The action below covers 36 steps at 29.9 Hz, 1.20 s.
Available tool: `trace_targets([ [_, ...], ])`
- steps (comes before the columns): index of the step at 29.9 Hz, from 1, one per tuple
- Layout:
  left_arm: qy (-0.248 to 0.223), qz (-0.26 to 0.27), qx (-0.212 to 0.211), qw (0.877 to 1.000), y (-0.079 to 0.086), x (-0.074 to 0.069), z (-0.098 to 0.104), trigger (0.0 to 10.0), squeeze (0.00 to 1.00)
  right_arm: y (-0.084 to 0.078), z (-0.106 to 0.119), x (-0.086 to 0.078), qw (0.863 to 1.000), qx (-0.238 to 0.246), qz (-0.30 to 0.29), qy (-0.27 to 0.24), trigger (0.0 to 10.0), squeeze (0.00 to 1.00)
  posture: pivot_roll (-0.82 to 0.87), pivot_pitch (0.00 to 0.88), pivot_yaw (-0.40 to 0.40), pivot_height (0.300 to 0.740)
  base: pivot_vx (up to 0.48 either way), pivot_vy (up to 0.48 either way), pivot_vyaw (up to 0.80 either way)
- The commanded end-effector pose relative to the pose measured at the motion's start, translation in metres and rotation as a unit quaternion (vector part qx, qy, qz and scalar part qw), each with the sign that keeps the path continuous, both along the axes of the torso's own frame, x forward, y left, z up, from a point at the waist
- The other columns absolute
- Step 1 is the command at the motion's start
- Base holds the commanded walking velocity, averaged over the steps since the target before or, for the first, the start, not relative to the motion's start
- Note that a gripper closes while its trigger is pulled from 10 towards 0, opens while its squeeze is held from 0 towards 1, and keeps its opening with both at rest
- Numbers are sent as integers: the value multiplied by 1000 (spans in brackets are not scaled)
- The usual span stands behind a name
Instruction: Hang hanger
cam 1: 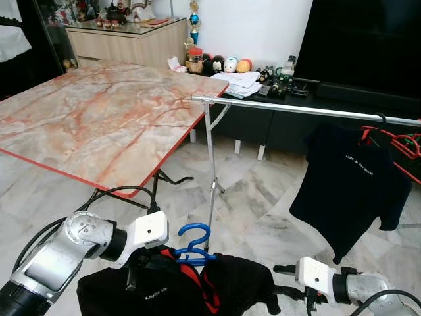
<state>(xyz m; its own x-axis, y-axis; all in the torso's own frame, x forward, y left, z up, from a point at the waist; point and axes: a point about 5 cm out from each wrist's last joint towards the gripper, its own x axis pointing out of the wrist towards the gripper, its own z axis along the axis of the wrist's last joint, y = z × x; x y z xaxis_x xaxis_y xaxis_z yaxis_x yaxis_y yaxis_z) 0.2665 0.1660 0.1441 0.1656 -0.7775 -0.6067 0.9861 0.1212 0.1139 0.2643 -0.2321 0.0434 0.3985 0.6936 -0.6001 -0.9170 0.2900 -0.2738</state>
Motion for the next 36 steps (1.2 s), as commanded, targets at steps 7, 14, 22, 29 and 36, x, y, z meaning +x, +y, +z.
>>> trace_targets([
  [7,-9,-15,-7,1000,-2,-2,11,0,0,-9,-7,-3,1000,-19,-21,1,10000,1000,123,0,1,740,0,0,0],
  [14,-9,-26,-29,999,-4,-4,21,0,0,-5,-11,-1,999,-23,-30,-4,10000,1000,129,0,1,740,0,0,0],
  [22,-7,-33,-28,999,-6,-6,22,0,0,-1,-12,2,999,-33,-25,-17,10000,1000,129,0,3,740,0,0,0],
  [29,-6,-37,-28,999,-8,-7,22,0,0,5,-16,-1,1000,-26,-16,-3,10000,949,130,0,4,740,0,0,0],
  [36,-6,-42,-31,999,-12,-7,22,0,0,10,-22,-3,999,-33,-7,7,10000,0,132,0,3,740,0,0,0],
])
